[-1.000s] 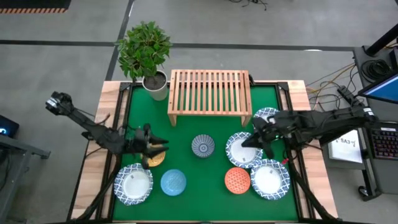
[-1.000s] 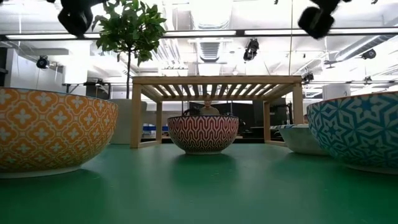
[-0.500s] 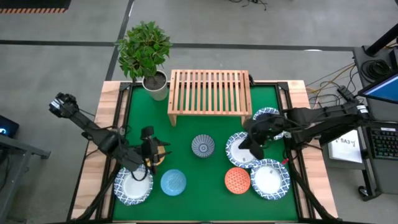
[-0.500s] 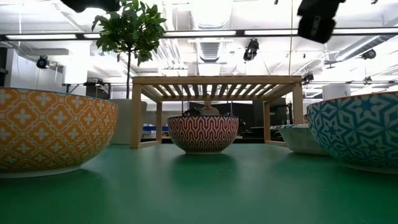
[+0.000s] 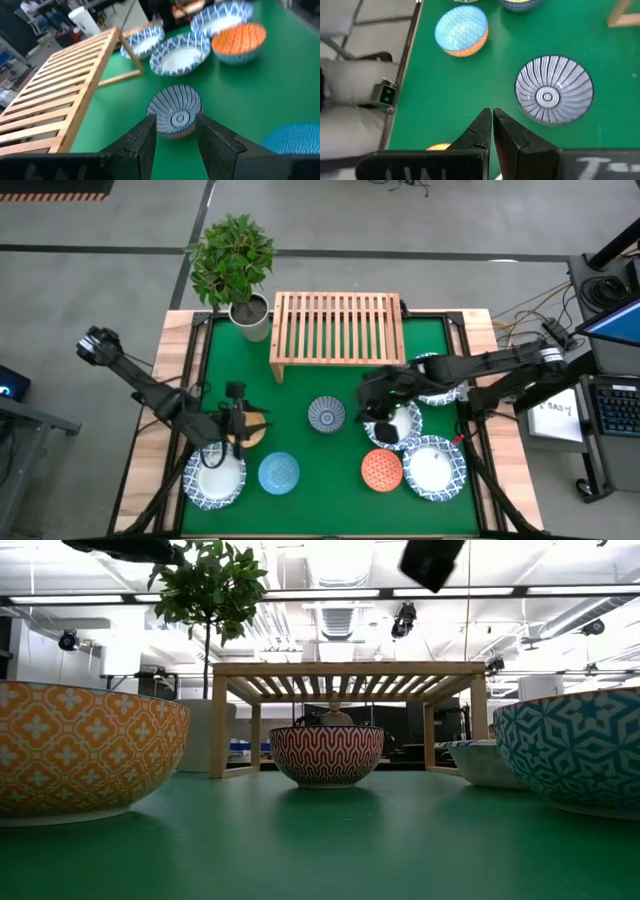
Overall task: Place and stack bowls onto a shelf
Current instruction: Put the blue bowl on the shelf
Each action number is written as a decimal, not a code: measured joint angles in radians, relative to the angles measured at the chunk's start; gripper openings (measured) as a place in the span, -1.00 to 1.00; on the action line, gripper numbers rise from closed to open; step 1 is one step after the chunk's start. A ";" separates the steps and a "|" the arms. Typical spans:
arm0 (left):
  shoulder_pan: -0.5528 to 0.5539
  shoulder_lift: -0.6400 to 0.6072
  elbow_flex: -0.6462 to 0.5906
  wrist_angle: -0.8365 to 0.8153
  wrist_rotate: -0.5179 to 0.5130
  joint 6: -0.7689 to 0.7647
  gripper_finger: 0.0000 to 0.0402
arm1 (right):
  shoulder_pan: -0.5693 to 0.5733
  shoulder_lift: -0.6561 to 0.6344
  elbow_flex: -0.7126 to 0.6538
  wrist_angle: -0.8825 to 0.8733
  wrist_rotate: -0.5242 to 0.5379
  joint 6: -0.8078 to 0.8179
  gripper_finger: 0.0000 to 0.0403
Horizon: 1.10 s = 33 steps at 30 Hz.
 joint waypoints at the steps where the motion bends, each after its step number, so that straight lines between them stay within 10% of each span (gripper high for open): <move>1: 0.000 -0.025 -0.022 0.028 0.000 -0.005 -0.41 | 0.000 0.024 0.014 0.001 0.000 -0.017 -0.95; 11: 0.000 -0.164 -0.264 0.334 0.001 -0.003 -0.41 | -0.004 0.244 0.099 0.102 0.000 -0.096 -0.95; 33: -0.004 -0.214 -0.254 0.276 0.174 -0.131 -0.41 | -0.020 0.317 0.147 0.127 -0.001 0.051 -0.95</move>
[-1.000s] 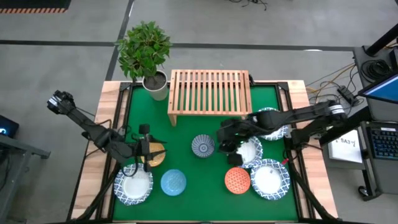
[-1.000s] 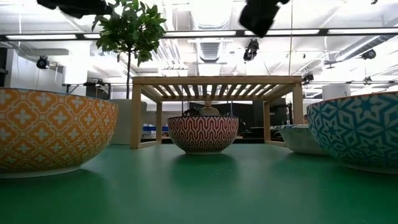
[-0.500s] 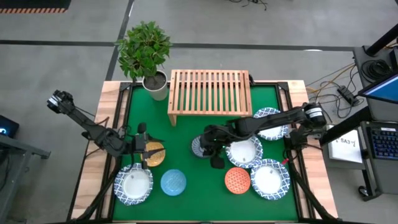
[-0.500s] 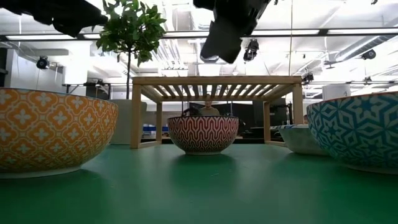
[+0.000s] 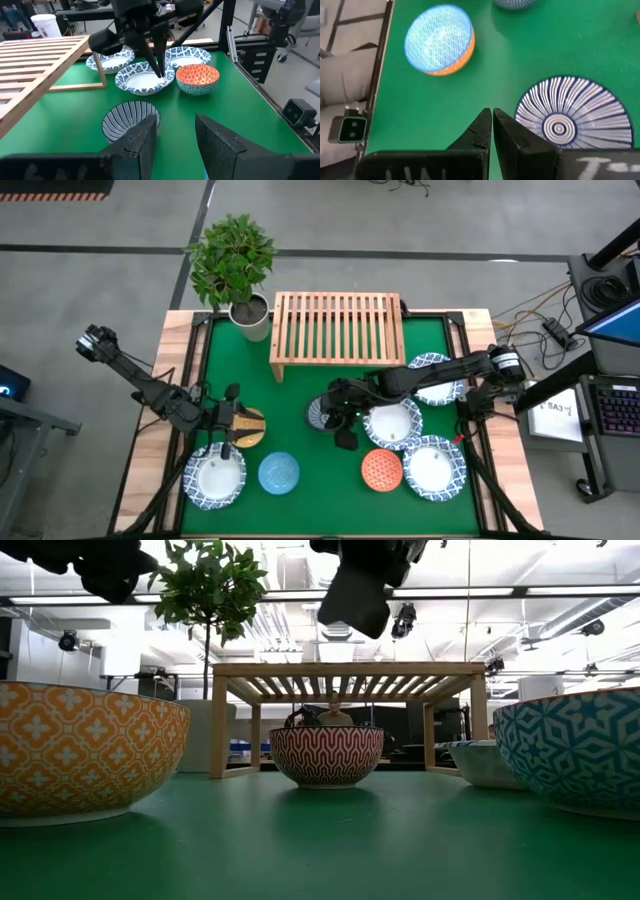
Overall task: Place and stack bowls onto a shelf
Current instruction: Put the blue bowl on the shelf
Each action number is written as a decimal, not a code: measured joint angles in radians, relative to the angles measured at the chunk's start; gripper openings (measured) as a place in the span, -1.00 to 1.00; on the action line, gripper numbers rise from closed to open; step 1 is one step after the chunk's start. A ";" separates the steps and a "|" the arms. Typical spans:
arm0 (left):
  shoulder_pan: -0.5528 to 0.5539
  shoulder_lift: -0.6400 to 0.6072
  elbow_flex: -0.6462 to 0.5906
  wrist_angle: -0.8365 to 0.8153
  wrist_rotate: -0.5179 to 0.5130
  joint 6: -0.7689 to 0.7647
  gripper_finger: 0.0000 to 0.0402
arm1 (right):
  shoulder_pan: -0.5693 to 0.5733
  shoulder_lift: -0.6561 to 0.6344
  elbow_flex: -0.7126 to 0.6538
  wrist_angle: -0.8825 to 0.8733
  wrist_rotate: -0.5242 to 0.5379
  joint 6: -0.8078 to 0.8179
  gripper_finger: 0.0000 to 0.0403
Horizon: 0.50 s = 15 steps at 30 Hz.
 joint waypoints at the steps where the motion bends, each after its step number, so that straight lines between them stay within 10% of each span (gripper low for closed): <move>1: 0.000 -0.002 0.000 -0.003 0.000 -0.007 -0.41 | 0.000 0.000 0.003 0.003 0.000 -0.005 -0.95; 15: 0.000 -0.010 0.000 -0.013 -0.004 -0.003 -0.41 | 0.013 0.024 0.033 0.155 0.042 0.017 -0.95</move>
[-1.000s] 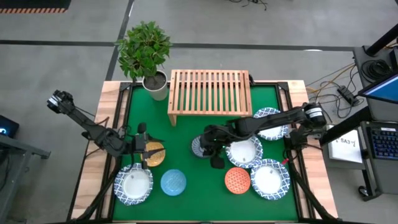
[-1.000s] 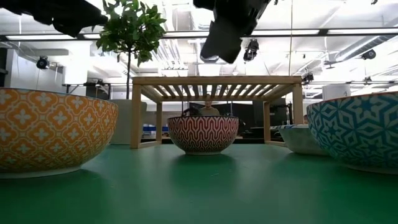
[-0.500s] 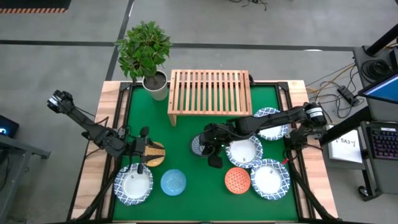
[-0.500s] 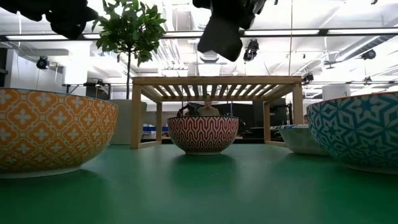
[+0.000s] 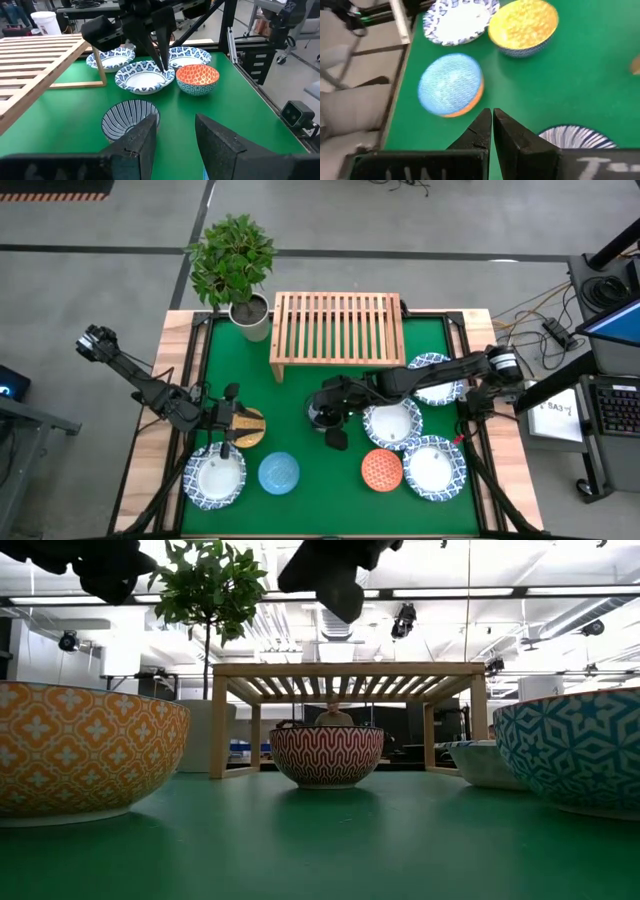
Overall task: Place and stack bowls onto a shelf
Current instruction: Put the blue bowl on the shelf
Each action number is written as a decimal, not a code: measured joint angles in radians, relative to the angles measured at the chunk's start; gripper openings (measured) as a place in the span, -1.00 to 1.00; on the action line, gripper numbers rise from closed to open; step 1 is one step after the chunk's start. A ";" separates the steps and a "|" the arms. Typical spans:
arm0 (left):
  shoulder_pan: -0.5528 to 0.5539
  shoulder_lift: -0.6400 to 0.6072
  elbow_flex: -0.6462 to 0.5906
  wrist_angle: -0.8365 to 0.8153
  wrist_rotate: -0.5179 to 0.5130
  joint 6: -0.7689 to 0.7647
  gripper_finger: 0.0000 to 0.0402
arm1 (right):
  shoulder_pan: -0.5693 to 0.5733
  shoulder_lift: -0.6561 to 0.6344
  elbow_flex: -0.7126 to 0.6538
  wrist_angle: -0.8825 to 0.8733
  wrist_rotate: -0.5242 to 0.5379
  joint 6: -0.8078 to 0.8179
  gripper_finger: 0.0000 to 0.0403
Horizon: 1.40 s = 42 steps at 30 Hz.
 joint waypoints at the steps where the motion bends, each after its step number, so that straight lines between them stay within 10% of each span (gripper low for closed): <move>1: 0.000 -0.003 0.000 0.000 -0.009 0.011 -0.41 | 0.008 0.004 0.010 -0.017 0.019 -0.010 -0.95; 11: 0.001 -0.040 0.050 -0.064 -0.118 0.056 -0.41 | 0.074 0.054 0.122 -0.335 0.272 -0.119 -0.95; 20: 0.000 -0.039 0.063 -0.095 -0.119 0.063 -0.41 | 0.076 0.100 0.122 -0.322 0.216 -0.092 -0.87; 33: 0.001 -0.040 0.062 -0.102 -0.120 0.085 -0.41 | 0.074 0.211 0.122 -0.305 0.220 -0.089 0.00; 42: 0.001 -0.040 0.056 -0.104 -0.121 0.093 -0.41 | 0.064 0.296 0.124 -0.306 0.221 -0.085 -0.07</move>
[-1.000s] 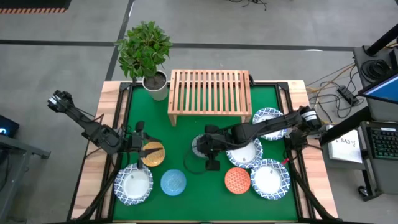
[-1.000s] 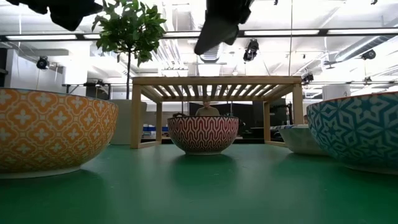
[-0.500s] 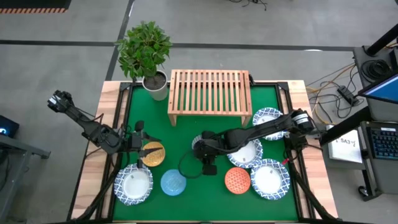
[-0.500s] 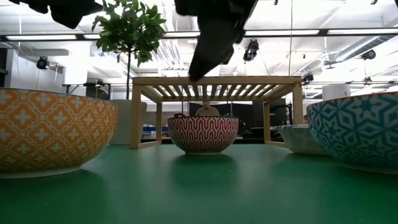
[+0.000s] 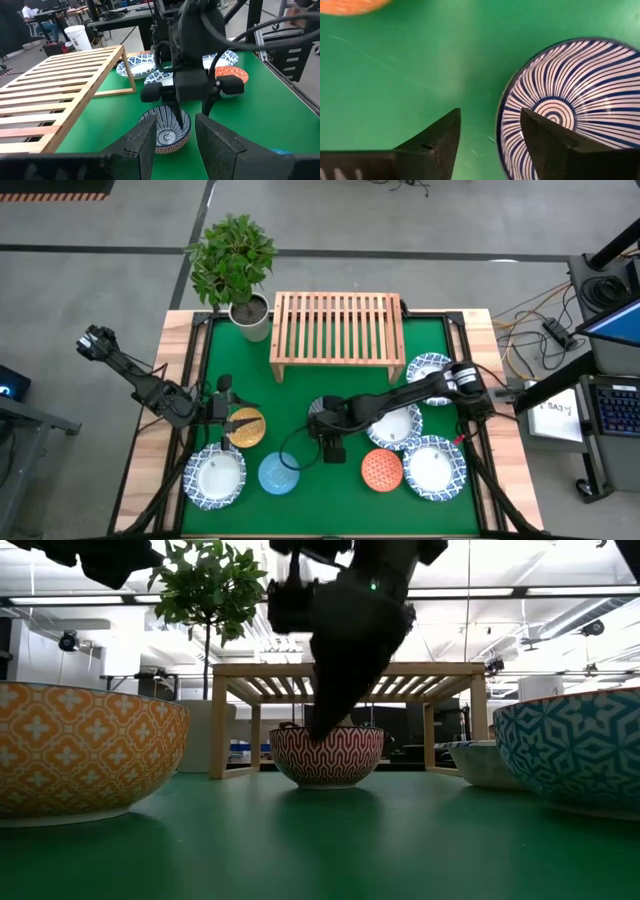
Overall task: Place and stack bowls onto a shelf
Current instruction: Put the blue bowl on the shelf
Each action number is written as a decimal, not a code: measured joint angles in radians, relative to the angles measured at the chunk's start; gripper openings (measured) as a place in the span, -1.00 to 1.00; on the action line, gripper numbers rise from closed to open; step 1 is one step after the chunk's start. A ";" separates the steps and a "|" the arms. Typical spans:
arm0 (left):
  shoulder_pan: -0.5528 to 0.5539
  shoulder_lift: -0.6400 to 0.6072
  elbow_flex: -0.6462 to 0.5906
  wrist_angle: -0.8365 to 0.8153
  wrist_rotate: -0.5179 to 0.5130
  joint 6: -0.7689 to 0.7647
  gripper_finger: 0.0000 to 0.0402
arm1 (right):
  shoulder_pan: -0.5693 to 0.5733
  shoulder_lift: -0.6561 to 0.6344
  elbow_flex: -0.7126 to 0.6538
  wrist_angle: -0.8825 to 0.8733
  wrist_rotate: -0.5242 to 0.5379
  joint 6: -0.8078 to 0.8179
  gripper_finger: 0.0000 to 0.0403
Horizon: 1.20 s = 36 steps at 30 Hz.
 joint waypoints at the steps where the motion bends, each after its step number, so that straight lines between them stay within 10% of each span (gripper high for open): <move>1: 0.000 0.000 0.000 0.000 0.000 0.001 -0.41 | -0.001 0.005 0.000 0.000 0.000 0.000 -0.11; 12: 0.000 0.000 -0.001 0.000 0.000 0.001 -0.41 | -0.011 0.008 0.000 -0.003 -0.001 -0.030 -0.90; 36: 0.000 0.003 0.003 0.002 0.000 0.004 -0.41 | 0.028 -0.116 0.288 -0.019 -0.031 -0.164 -0.94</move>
